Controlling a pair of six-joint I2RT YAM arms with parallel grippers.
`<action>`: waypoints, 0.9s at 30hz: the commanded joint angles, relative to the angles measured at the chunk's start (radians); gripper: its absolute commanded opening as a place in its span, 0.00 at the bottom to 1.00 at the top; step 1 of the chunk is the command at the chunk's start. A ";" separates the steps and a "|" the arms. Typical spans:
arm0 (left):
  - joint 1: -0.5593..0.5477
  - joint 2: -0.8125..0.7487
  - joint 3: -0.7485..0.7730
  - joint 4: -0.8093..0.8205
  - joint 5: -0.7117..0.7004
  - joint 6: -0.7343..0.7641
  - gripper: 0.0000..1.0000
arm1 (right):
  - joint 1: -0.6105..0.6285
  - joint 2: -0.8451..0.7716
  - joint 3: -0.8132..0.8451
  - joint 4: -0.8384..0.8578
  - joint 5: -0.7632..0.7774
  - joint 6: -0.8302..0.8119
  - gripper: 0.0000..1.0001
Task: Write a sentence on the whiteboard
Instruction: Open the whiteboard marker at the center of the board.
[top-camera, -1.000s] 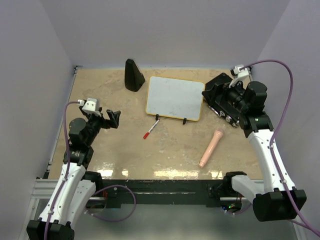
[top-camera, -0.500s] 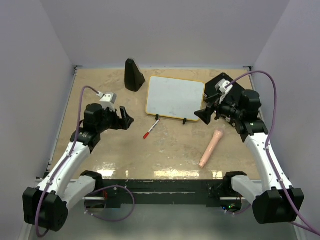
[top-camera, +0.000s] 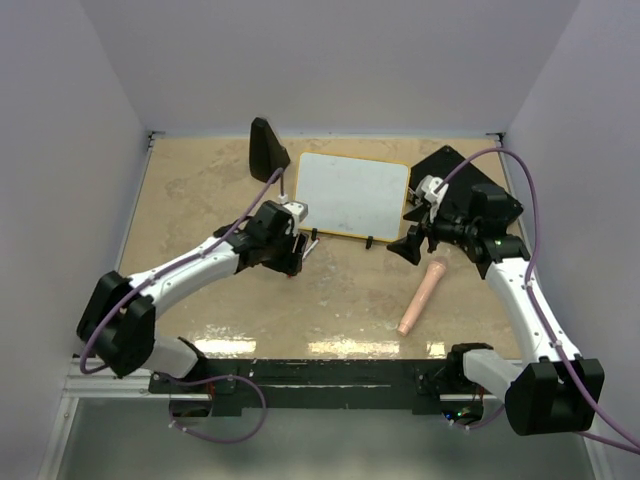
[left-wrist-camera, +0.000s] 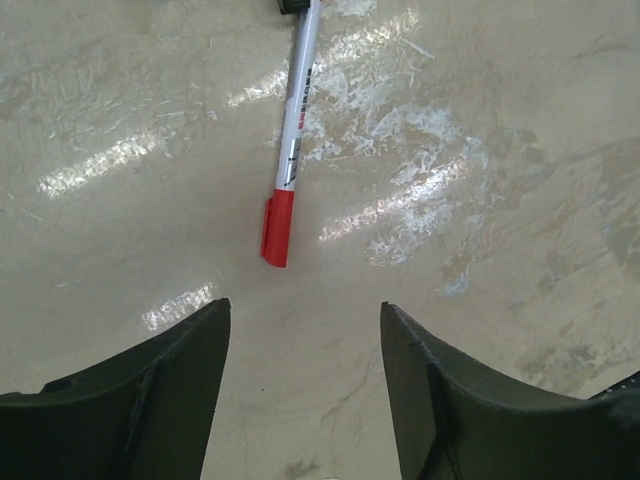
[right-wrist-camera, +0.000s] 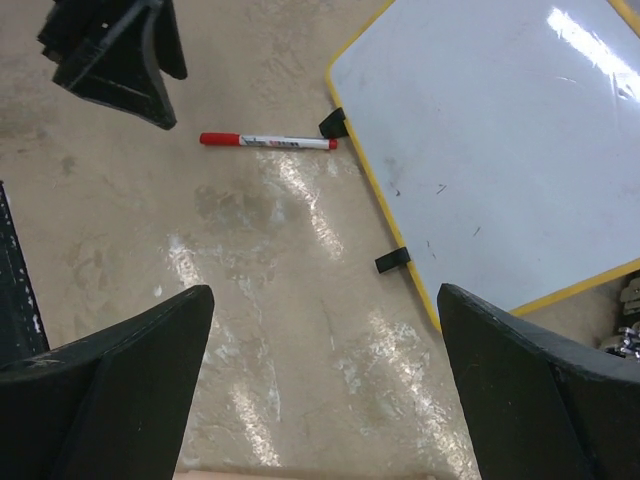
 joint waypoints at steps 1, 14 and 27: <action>-0.064 0.140 0.160 -0.088 -0.115 0.046 0.63 | -0.002 -0.008 0.034 -0.056 -0.103 -0.106 0.99; -0.069 0.480 0.404 -0.176 -0.068 0.164 0.42 | -0.002 -0.034 0.005 -0.053 -0.140 -0.145 0.95; -0.067 0.629 0.525 -0.219 -0.083 0.211 0.31 | -0.002 -0.030 0.002 -0.059 -0.158 -0.153 0.96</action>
